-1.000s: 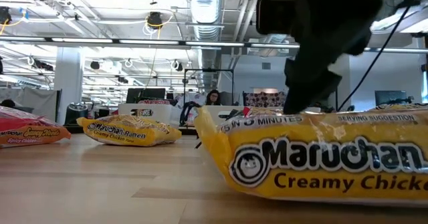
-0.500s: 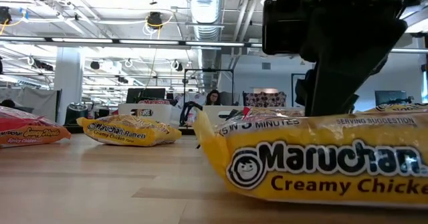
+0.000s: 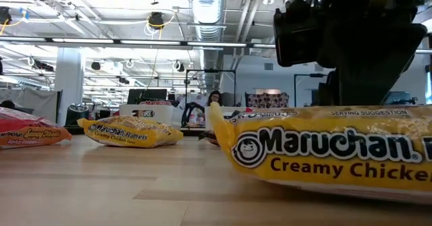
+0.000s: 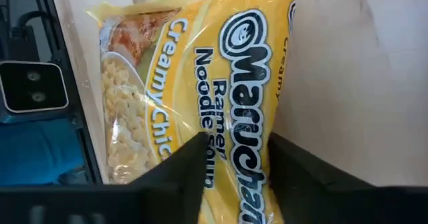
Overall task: Sort Maruchan noodles
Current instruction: Put the yellow noodle pack into the right white bin
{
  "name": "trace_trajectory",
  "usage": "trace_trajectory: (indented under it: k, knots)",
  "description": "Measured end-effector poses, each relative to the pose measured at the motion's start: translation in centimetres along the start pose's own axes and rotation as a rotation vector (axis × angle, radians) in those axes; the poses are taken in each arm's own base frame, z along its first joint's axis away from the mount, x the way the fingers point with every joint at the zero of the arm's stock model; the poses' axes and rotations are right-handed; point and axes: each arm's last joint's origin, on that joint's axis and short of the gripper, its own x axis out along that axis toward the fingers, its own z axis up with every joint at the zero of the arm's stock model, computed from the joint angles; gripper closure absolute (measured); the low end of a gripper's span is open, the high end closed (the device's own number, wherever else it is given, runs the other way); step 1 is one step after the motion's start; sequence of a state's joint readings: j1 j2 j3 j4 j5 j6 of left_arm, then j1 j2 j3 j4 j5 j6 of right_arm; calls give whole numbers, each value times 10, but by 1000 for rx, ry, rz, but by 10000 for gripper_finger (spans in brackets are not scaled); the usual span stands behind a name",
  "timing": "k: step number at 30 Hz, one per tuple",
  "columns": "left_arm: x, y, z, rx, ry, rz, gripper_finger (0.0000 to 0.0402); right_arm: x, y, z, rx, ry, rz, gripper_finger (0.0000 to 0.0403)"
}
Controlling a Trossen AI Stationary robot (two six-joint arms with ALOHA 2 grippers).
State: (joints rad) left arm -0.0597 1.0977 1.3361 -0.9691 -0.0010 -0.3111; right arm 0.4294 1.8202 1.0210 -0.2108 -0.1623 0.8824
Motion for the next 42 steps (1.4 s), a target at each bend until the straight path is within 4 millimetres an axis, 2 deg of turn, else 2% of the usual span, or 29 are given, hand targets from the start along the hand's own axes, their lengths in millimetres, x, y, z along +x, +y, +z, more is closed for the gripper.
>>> trace_trajectory:
  k: [7,9,14,19,24,31,36,42]
  knots:
    - [0,0,0,11,-3,11,269,-1,1,0,17,22,24,371]
    - [0,0,0,11,-4,11,269,0,2,0,16,20,30,392]
    - [0,0,0,3,-3,12,269,-2,4,1,2,21,30,397]
    - [0,1,-2,2,13,18,269,-12,20,12,-62,19,11,399]
    - [0,1,-3,1,24,22,269,-36,37,25,-151,27,-112,400]
    - [0,1,-3,1,30,25,269,-82,54,49,-261,-11,-329,400]
    - [0,2,-3,9,29,27,269,-113,51,64,-319,-25,-506,400]
    - [0,3,-3,11,14,71,269,-140,29,85,-375,12,-680,400]
